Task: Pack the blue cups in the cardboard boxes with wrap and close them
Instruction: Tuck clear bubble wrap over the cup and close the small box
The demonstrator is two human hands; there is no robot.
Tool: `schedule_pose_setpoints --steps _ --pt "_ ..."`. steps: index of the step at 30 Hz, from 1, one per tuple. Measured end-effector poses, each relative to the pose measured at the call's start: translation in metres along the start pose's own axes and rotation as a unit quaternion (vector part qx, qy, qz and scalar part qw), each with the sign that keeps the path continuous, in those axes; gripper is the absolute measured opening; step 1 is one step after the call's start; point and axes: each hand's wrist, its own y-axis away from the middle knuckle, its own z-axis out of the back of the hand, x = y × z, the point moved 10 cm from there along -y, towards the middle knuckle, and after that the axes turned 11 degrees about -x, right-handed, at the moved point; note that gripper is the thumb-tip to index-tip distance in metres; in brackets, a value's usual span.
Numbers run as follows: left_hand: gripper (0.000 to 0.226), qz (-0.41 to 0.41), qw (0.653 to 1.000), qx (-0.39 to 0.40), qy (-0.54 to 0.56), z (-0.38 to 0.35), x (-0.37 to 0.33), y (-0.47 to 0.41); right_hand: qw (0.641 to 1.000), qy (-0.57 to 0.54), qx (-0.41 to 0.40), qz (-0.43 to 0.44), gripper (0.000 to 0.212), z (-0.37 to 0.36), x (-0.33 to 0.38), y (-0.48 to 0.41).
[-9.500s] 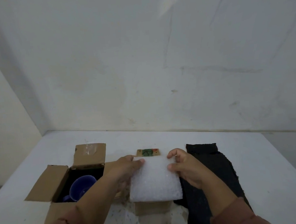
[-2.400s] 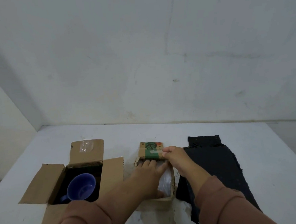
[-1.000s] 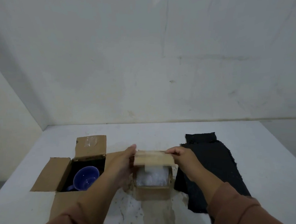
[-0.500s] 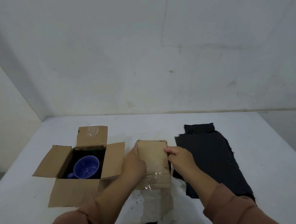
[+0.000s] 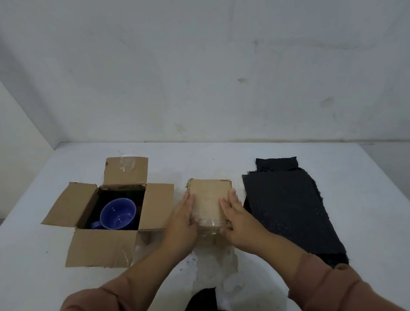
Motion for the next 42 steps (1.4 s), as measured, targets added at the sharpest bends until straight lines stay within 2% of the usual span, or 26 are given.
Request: schedule_pose_setpoints --steps 3,9,12,14,16,19,22,25,32,38,42 --pt "0.062 -0.051 0.997 0.018 -0.049 -0.003 -0.001 0.002 0.998 0.06 0.001 0.016 0.079 -0.007 0.001 0.0" --pt "0.073 -0.122 0.989 0.046 -0.064 -0.009 0.005 0.005 0.988 0.146 -0.045 0.019 0.08 -0.015 0.006 -0.002" --pt "0.081 -0.154 0.983 0.018 -0.101 -0.01 0.01 0.004 0.978 0.202 -0.056 0.022 0.082 -0.016 0.008 0.003" --pt "0.085 -0.162 0.979 -0.016 -0.126 -0.01 0.012 0.004 0.96 0.26 -0.099 0.022 0.09 -0.01 0.016 0.007" --pt "0.085 -0.173 0.975 -0.043 -0.136 -0.011 0.012 0.006 0.947 0.29 -0.137 0.004 0.085 -0.009 0.021 0.006" --pt "0.086 -0.185 0.971 -0.054 -0.141 -0.014 0.013 0.006 0.937 0.298 -0.181 -0.017 0.069 -0.006 0.023 0.003" --pt "0.088 -0.18 0.971 -0.052 -0.148 -0.017 0.017 0.004 0.931 0.307 -0.195 -0.03 0.061 -0.004 0.019 0.004" --pt "0.086 -0.196 0.971 -0.05 -0.127 -0.019 0.017 0.005 0.931 0.303 -0.202 -0.022 0.063 -0.005 0.017 0.006" --pt "0.081 -0.254 0.957 -0.053 -0.127 -0.016 0.019 0.006 0.933 0.31 -0.183 -0.008 0.087 -0.006 0.017 0.004" --pt "0.083 -0.278 0.953 -0.054 -0.112 -0.016 0.022 0.007 0.93 0.299 -0.212 0.021 0.071 -0.005 0.018 0.006" --pt "0.082 -0.278 0.953 -0.052 -0.106 -0.014 0.021 0.008 0.931 0.297 -0.209 0.032 0.07 -0.006 0.019 0.007"
